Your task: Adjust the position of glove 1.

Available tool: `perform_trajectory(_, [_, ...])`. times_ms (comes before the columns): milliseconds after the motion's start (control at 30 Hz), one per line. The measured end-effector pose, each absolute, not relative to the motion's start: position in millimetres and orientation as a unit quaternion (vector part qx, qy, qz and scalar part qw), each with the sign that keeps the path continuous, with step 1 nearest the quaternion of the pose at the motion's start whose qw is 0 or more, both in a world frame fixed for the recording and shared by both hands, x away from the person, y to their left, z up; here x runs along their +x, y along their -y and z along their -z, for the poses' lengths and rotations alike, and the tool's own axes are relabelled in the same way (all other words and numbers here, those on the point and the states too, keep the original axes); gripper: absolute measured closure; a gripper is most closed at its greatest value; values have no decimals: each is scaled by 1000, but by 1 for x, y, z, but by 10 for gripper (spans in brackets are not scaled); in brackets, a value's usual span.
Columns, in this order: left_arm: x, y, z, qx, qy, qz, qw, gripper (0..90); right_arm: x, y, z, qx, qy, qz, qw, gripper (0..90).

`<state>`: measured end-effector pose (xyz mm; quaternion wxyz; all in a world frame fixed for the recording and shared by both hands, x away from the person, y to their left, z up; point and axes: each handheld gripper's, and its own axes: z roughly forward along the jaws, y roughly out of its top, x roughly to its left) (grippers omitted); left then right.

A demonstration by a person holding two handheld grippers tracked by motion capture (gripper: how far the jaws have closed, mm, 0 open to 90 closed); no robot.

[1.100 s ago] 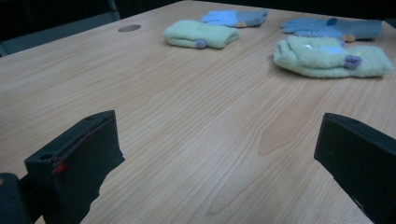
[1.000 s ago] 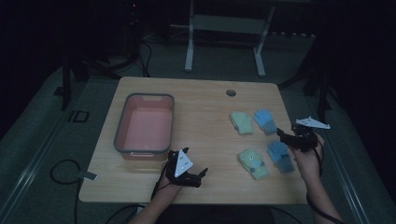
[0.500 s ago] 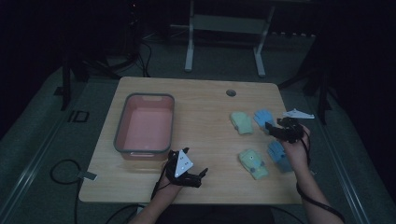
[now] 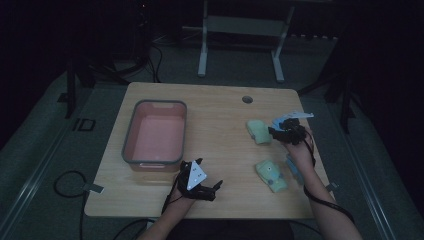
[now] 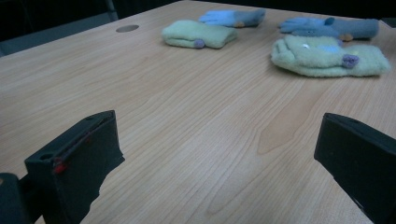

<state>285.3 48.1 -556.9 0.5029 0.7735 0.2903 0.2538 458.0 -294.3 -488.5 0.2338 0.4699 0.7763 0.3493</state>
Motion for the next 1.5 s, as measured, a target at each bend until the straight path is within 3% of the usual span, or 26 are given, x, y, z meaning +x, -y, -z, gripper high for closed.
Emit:
perform_trajectory(400, [285,-48,557,773,-290,-253,504,1,485,276,509,469,-791,-329,215,458])
perform_trajectory(767, [286,-49,557,773,-292,-250,505,1,507,275,527,474,-799,-316,193,553])
perform_trajectory(1100, [286,-49,557,773,-292,-249,505,1,518,273,537,466,-811,-307,178,579])
perform_trajectory(1233, [286,-49,557,773,-291,-250,506,1,519,274,541,463,-811,-317,165,627])
perform_trajectory(1267, [286,-49,557,773,-291,-250,505,1,519,276,542,463,-810,-325,157,690])
perform_trajectory(1333, [286,-49,557,773,-292,-250,505,1,519,275,542,459,-811,-326,155,718])
perform_trajectory(1500, [286,-50,557,772,-295,-248,506,1,515,268,539,458,-815,-310,174,811])
